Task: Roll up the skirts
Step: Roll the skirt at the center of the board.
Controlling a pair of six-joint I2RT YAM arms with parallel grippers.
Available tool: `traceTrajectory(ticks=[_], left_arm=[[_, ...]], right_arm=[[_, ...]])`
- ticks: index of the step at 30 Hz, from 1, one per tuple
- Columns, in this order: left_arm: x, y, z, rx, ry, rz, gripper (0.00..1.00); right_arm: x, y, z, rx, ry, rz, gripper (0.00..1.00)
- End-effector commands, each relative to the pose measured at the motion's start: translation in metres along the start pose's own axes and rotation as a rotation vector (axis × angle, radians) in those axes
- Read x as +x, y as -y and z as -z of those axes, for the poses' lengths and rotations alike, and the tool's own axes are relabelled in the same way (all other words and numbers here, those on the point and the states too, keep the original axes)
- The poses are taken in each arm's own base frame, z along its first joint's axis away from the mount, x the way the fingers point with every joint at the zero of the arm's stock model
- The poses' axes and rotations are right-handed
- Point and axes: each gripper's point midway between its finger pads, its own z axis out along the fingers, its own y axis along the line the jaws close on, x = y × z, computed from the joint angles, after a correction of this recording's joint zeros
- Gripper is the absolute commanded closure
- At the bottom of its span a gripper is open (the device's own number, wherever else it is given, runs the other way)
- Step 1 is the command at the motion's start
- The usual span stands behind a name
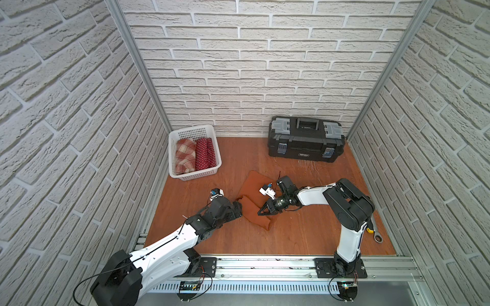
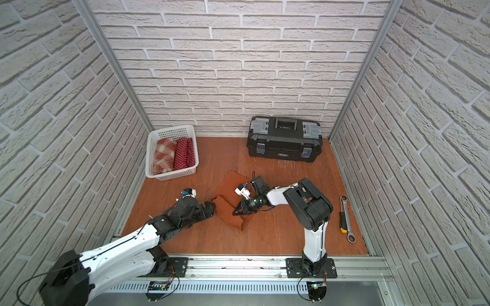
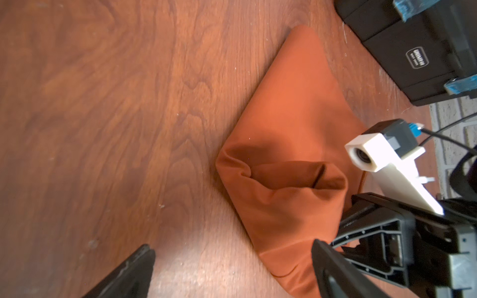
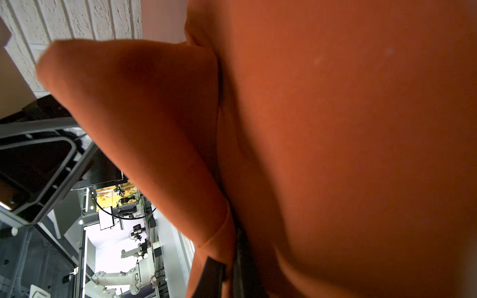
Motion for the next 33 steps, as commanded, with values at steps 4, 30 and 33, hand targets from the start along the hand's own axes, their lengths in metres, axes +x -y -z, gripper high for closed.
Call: traceTrajectory(ticks=[4,30,33], left_arm=[[-0.003,0.025,-0.004,0.100,0.043,-0.037,0.02],[-0.004,0.019,-0.075,0.066,0.125,-0.095,0.28],[-0.005,0.030,-0.078,0.097,0.116,-0.127,0.46]], right_arm=[[0.012,0.040,-0.004,0.161,-0.038,-0.031,0.92],[0.025,0.054,-0.013,0.219,-0.097,-0.044,0.91],[0.026,0.055,-0.012,0.232,-0.100,-0.042,0.91]])
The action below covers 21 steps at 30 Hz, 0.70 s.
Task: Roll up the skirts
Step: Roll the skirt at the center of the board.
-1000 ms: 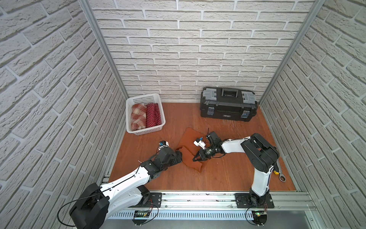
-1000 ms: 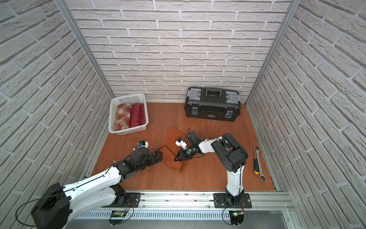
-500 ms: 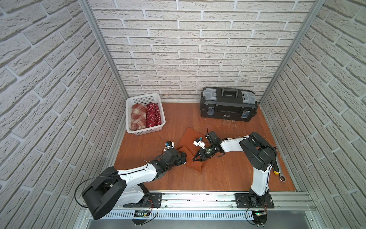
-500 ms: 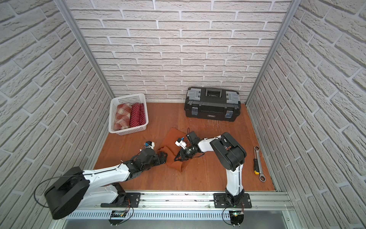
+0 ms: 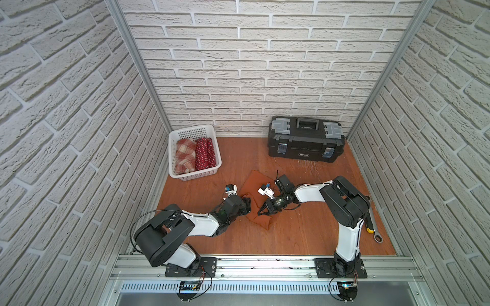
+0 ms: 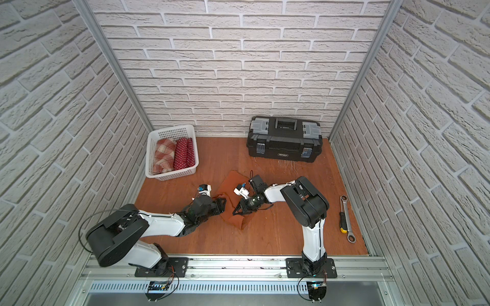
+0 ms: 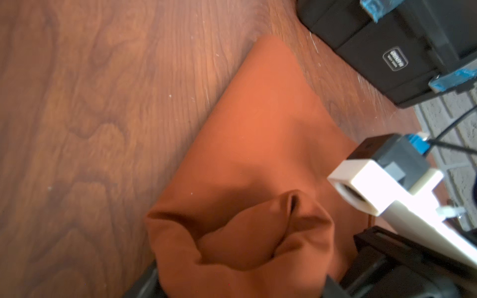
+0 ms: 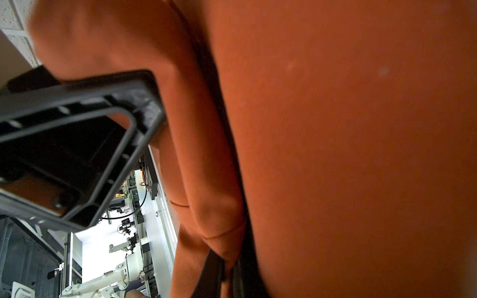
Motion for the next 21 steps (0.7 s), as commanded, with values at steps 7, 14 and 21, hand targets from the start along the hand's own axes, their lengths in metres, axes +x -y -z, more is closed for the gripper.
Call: traceTrajectory(ticks=[7,14,21], left_arm=[[-0.006,0.009,-0.003,0.026,0.007,-0.036,1.00],[-0.010,0.004,0.011,-0.042,-0.004,-0.044,1.00],[0.002,-0.005,0.016,-0.094,-0.048,-0.035,1.00]], right_arm=[[0.025,0.040,0.006,0.252,-0.037,-0.050,0.82],[0.023,0.023,0.044,0.454,0.040,0.064,0.62],[0.029,-0.019,0.078,0.648,0.112,0.259,0.57]])
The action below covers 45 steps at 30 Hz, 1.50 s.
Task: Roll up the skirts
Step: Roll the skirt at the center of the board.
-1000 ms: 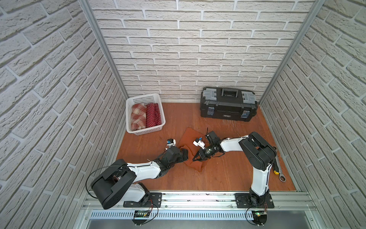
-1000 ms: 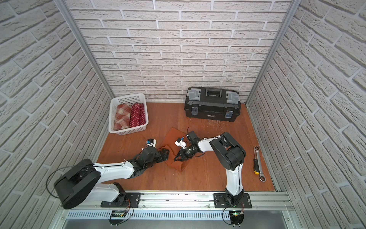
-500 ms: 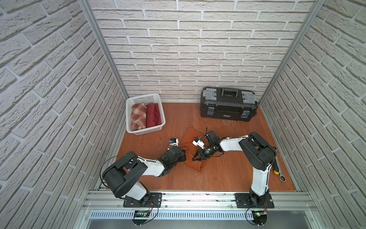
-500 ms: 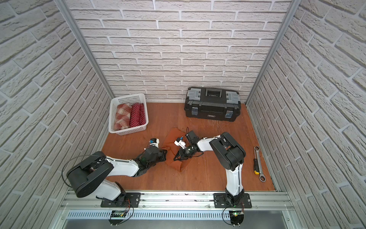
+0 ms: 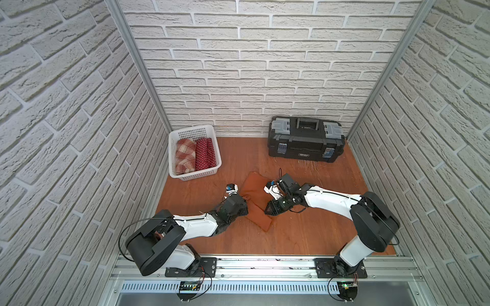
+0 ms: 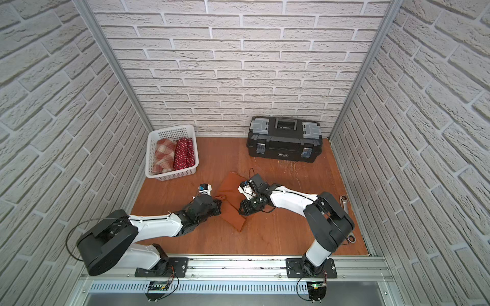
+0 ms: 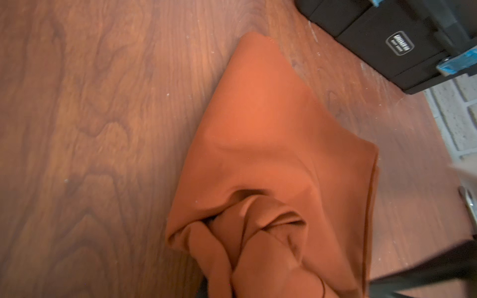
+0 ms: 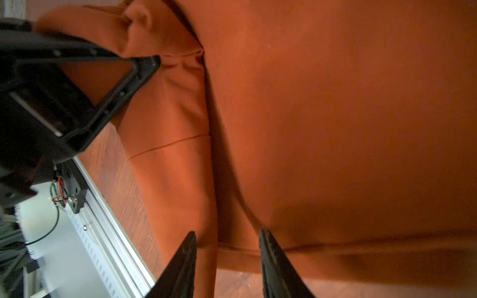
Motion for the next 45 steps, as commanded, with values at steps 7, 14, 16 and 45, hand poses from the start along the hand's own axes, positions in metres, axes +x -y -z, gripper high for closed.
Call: traceTrajectory(ticks=[7,14,16,45], left_arm=[[0.010,-0.006,0.001,-0.057,-0.042,0.016,1.00],[0.014,-0.008,0.003,-0.060,-0.056,0.025,1.00],[0.015,-0.008,0.003,-0.058,-0.062,0.026,1.00],[0.037,-0.023,0.039,-0.064,-0.135,0.038,1.00]], right_arm=[[0.017,-0.031,0.039,0.496,0.218,0.502,0.49],[0.026,-0.071,0.022,0.708,0.373,0.821,0.35],[0.024,-0.079,0.012,0.775,0.393,0.882,0.33],[0.001,0.019,-0.031,1.287,0.145,0.731,0.74]])
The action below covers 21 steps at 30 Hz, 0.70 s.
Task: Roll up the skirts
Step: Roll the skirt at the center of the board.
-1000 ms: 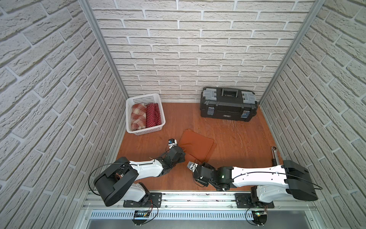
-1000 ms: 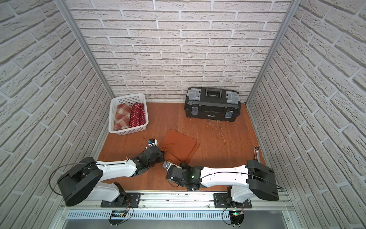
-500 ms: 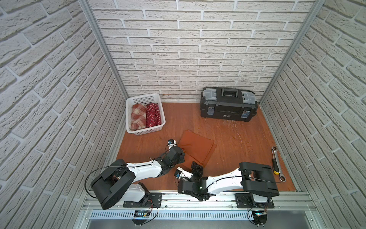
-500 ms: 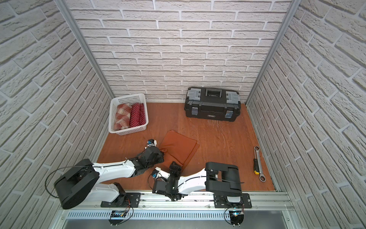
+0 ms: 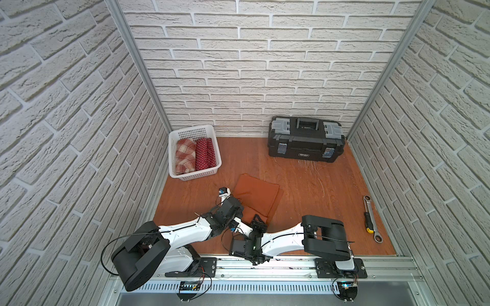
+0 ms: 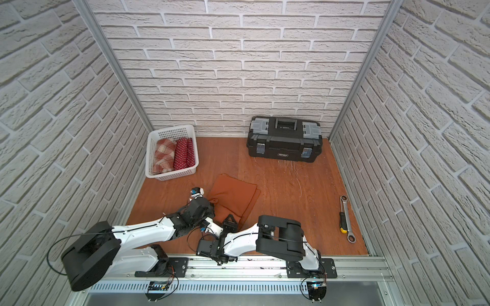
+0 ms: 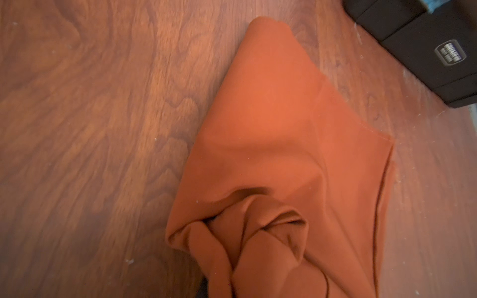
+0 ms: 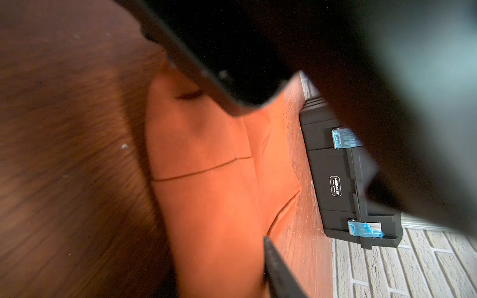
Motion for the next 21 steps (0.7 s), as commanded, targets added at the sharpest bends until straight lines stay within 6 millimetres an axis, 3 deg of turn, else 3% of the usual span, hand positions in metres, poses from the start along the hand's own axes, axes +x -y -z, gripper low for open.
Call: traceTrajectory(ticks=[1,5,9,10,12,13,17,21], left_arm=[[0.031,-0.007,0.012,0.010,-0.121,-0.047,1.00],[0.030,-0.008,0.018,0.012,-0.118,-0.043,1.00],[0.025,-0.008,0.024,0.020,-0.107,-0.026,1.00],[0.023,-0.009,0.025,0.017,-0.105,-0.017,0.86],[0.020,-0.010,0.028,0.016,-0.097,-0.006,0.68],[0.016,-0.012,0.031,0.013,-0.091,0.005,0.49],[-0.004,-0.021,0.042,-0.022,-0.047,0.038,0.02],[-0.024,-0.040,0.056,-0.079,0.004,0.085,0.02]], right_arm=[[0.059,0.021,-0.041,0.039,-0.226,0.051,0.80],[0.067,0.018,-0.043,0.006,-0.258,0.058,0.97],[0.074,0.009,-0.042,-0.061,-0.279,0.069,0.98],[0.076,0.005,-0.041,-0.083,-0.284,0.070,0.98],[0.080,0.000,-0.039,-0.121,-0.291,0.070,0.98],[0.082,-0.002,-0.038,-0.140,-0.296,0.072,0.98],[0.088,-0.011,-0.034,-0.203,-0.306,0.073,0.98],[0.091,-0.020,-0.031,-0.259,-0.303,0.060,0.97]])
